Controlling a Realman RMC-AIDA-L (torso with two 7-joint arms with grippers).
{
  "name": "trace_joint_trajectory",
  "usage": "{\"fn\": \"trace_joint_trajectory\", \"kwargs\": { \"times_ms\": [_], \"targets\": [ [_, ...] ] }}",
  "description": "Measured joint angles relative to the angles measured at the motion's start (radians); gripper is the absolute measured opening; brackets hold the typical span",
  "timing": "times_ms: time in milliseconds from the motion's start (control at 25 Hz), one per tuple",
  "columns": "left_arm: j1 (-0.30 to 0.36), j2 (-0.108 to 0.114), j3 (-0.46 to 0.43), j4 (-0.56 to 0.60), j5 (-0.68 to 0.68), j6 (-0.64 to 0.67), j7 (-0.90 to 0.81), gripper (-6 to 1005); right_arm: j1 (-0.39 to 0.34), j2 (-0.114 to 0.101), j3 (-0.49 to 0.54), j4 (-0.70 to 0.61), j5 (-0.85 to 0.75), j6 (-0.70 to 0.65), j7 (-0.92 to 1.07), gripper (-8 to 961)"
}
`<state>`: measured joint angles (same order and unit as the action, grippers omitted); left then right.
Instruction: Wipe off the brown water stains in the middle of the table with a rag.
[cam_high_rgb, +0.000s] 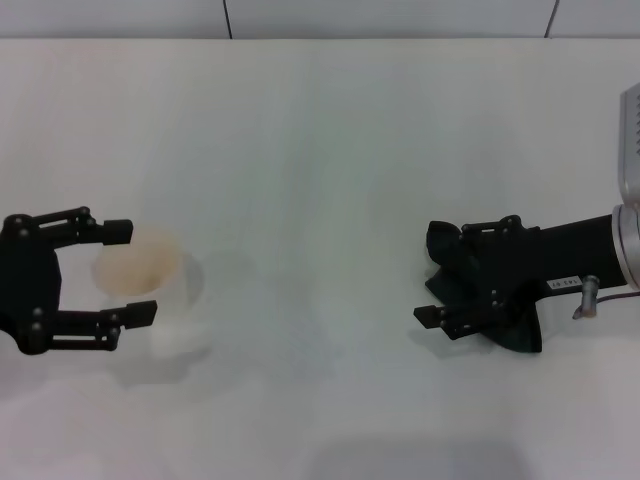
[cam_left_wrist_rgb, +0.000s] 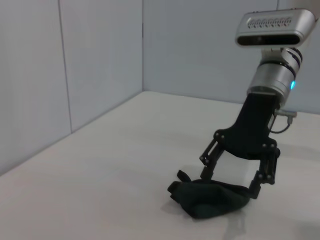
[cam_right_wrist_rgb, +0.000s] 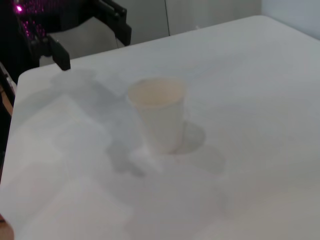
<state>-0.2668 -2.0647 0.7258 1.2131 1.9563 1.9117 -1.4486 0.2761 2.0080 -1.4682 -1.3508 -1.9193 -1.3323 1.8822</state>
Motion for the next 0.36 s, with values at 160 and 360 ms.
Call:
{"fn": "trace_joint_trajectory", "kwargs": {
  "times_ms": [160, 360],
  "targets": [
    [-0.003, 0.001, 0.019, -0.001, 0.027, 0.0, -0.007, 880, 0.004, 0.0, -0.001, 0.0, 0.0, -0.001, 0.002, 843],
    [-0.007, 0.003, 0.032, -0.001, 0.043, -0.002, -0.013, 880, 0.008, 0.0, -0.006, 0.0, -0.007, -0.002, 0.006, 843]
  ]
}}
